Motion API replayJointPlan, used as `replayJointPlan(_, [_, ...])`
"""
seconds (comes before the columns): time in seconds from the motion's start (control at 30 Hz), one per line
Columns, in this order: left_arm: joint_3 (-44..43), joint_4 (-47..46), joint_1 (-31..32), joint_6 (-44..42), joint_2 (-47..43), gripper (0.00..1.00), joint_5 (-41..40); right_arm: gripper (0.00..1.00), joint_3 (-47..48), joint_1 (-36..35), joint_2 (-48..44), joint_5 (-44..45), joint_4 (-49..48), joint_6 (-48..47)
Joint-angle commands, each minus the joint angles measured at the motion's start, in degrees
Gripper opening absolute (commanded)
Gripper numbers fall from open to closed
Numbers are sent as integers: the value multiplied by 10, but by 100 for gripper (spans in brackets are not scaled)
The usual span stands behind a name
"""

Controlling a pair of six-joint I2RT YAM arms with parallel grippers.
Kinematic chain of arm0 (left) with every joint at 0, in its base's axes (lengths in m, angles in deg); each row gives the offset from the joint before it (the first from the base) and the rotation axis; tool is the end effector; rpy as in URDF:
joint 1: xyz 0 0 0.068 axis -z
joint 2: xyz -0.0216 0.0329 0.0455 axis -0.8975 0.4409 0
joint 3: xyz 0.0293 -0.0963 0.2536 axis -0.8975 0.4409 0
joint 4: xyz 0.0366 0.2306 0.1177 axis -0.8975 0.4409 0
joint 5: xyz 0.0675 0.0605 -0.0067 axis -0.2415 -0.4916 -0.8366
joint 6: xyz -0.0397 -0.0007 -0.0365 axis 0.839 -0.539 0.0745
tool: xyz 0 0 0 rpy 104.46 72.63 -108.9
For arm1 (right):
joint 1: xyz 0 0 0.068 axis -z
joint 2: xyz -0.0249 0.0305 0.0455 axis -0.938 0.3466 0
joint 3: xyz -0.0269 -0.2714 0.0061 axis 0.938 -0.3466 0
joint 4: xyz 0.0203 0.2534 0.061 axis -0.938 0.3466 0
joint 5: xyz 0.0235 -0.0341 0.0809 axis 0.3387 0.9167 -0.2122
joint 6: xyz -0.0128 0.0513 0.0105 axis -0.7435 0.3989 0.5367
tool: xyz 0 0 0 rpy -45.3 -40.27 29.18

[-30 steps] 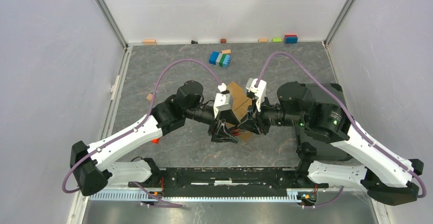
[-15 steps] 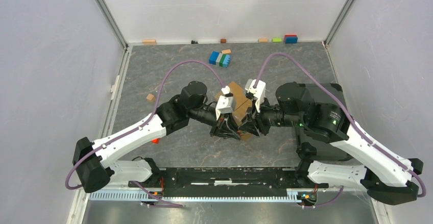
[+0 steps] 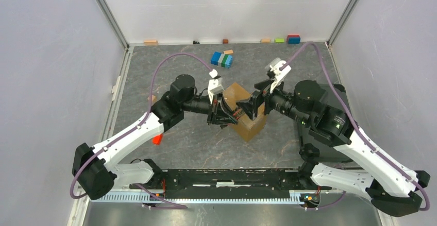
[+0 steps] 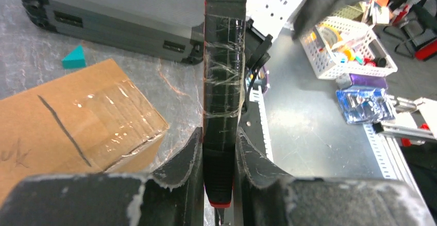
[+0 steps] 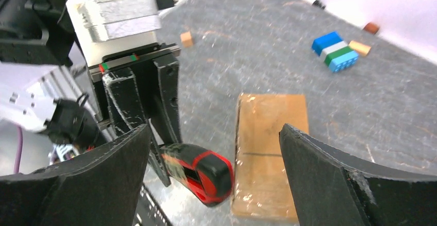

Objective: Unpack the express box
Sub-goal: Adjust the knife.

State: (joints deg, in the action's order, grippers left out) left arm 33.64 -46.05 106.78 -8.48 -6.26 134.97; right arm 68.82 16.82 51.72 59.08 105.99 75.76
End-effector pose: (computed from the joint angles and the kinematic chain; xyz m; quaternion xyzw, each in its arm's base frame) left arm 0.1740 -0.2006 0.3354 0.4741 0.5926 -0.5521 0.3454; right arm 0.1126 0.1465 0.4335 -0.2625 0.7264 0.3233 0.5468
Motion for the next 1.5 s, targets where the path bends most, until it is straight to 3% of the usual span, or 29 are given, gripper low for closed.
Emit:
replayJointPlan(0.0, [19, -140, -47, 135, -15, 2, 66, 98, -17, 53, -14, -49, -103, 16])
replayJointPlan(0.1, [42, -228, -64, 201, -23, 2, 81, 98, -37, 90, -8, -102, -144, 37])
replayJointPlan(0.27, [24, -201, -79, 210, -13, 2, 94, 98, -74, 145, 13, -271, -248, 102])
replayJointPlan(0.5, [8, -223, -95, 262, 15, 2, 106, 94, -124, 147, 26, -319, -329, 165])
replayJointPlan(0.73, [12, -280, -94, 313, 32, 2, 94, 68, -190, 147, 45, -361, -474, 269])
replayJointPlan(0.97, [18, -313, -94, 336, 39, 2, 91, 49, -210, 147, 50, -344, -509, 304])
replayJointPlan(1.23, [20, -317, -83, 337, 45, 2, 89, 38, -227, 147, 62, -343, -545, 333])
replayJointPlan(1.37, [16, -303, -79, 328, 53, 2, 88, 27, -232, 147, 68, -345, -552, 337])
replayJointPlan(1.47, [16, -301, -78, 327, 55, 2, 85, 11, -237, 147, 66, -336, -540, 331])
